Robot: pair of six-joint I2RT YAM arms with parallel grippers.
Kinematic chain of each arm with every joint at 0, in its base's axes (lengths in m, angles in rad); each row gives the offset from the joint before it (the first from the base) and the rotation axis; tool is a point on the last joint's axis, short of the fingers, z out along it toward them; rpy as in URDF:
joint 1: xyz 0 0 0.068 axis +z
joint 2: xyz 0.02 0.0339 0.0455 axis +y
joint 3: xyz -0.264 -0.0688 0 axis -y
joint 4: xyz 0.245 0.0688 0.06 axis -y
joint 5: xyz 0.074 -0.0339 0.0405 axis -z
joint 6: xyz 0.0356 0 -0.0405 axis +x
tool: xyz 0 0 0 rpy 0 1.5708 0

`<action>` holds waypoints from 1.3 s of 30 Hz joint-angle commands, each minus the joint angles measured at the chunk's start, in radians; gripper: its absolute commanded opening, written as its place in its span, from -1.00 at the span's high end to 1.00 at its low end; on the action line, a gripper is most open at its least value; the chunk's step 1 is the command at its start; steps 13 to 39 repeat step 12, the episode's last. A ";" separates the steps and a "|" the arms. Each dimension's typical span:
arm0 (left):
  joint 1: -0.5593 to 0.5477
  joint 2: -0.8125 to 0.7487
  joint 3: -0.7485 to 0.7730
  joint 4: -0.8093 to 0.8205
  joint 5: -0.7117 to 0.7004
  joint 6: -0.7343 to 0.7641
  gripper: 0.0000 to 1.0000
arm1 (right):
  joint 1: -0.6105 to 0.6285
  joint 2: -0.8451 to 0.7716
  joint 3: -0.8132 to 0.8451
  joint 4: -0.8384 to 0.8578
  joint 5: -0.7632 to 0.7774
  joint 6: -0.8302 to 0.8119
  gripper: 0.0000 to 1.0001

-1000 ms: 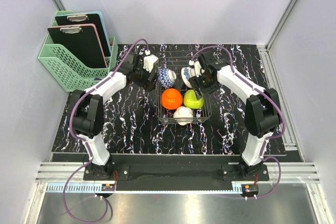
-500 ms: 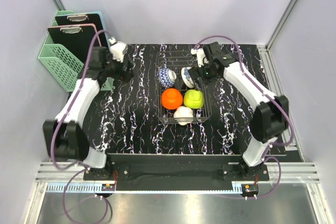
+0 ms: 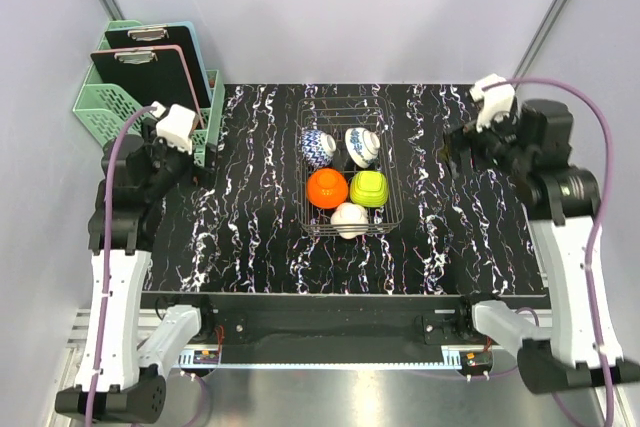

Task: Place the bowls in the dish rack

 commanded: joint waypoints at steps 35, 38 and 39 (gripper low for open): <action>0.028 -0.044 0.012 -0.049 -0.010 -0.024 -0.98 | -0.001 -0.049 -0.094 -0.049 -0.095 -0.002 -1.00; 0.028 -0.044 0.012 -0.049 -0.010 -0.024 -0.98 | -0.001 -0.049 -0.094 -0.049 -0.095 -0.002 -1.00; 0.028 -0.044 0.012 -0.049 -0.010 -0.024 -0.98 | -0.001 -0.049 -0.094 -0.049 -0.095 -0.002 -1.00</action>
